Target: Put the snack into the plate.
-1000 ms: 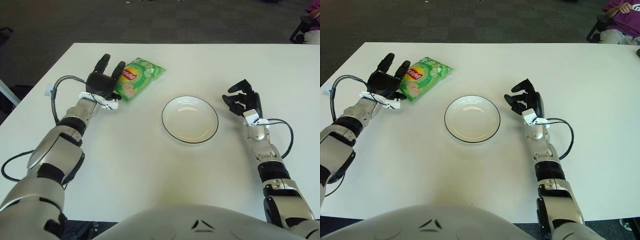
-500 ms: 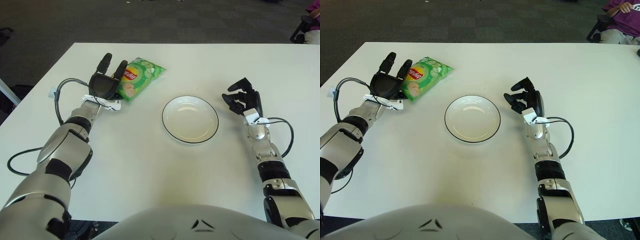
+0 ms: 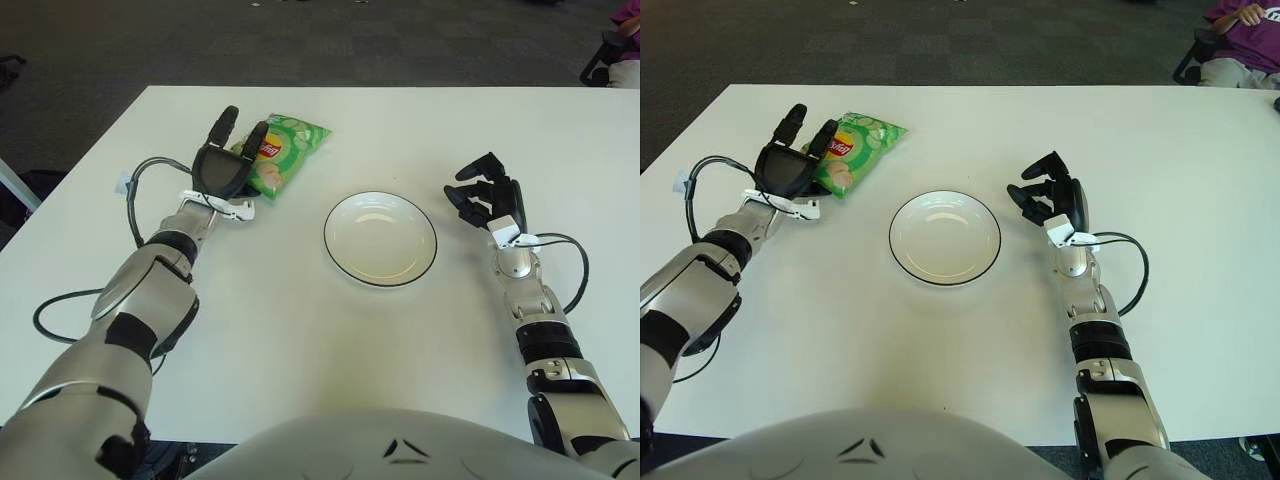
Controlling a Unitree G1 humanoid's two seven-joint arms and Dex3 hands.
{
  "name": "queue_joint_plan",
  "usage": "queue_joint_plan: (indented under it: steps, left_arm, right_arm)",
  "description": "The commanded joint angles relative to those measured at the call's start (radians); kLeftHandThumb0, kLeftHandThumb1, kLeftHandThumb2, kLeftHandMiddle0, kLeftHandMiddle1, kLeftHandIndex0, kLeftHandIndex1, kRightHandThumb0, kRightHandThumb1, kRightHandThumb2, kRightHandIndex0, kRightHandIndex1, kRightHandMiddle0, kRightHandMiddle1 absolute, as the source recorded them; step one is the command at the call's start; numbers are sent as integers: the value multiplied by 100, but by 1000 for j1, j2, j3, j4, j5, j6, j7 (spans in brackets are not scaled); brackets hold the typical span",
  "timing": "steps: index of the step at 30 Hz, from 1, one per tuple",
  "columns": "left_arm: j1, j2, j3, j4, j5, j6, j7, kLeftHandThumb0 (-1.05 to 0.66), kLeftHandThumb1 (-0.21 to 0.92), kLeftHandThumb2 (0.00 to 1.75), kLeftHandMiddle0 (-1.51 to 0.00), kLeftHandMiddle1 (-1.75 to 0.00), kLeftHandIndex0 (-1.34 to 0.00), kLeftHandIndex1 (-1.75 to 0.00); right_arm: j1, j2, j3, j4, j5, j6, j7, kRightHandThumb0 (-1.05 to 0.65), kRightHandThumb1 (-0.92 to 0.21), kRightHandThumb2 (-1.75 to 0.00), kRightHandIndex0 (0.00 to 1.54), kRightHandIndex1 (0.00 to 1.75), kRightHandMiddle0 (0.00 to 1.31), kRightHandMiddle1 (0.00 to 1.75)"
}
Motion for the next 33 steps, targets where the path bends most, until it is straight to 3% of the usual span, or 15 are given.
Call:
queue_joint_plan:
  steps: [1, 10, 15, 20, 26, 29, 33]
  left_arm:
    - [-16, -4, -13, 13, -4, -9, -8, -44, 80, 1, -43, -6, -49, -9]
    - [-22, -3, -21, 15, -18, -83, -32, -32, 86, 2, -68, -14, -66, -12]
    - [-26, -7, -30, 17, -21, -88, -48, -29, 87, 0, -57, -50, -67, -20]
    - [-27, -10, -38, 20, -24, -86, -69, -27, 87, 0, -48, -80, -52, -60]
    - [-27, -12, -44, 22, -27, -81, -99, -25, 88, 0, -46, -97, -42, -89]
    - [-27, -13, -43, 22, -31, -82, -104, -24, 89, 0, -44, -107, -40, -100]
    - [-25, -15, -37, 21, -40, -83, -101, -7, 91, 15, -50, -132, -47, -119]
  right_arm:
    - [11, -6, 2, -20, -6, 9, 3, -35, -92, -40, 96, 47, 32, 160]
    - [16, -6, 4, -32, -8, 18, 4, -35, -92, -40, 96, 46, 32, 160]
    - [19, -7, 5, -40, -8, 22, 6, -35, -92, -40, 96, 46, 32, 160]
    - [21, -8, 5, -42, -7, 22, 7, -35, -92, -40, 97, 46, 32, 160]
    - [21, -9, 6, -41, -8, 20, 6, -35, -92, -40, 97, 46, 32, 160]
    - [21, -9, 6, -41, -8, 18, 6, -35, -92, -40, 97, 46, 32, 160]
    - [20, -10, 6, -38, -8, 16, 6, -35, -92, -40, 97, 45, 32, 160]
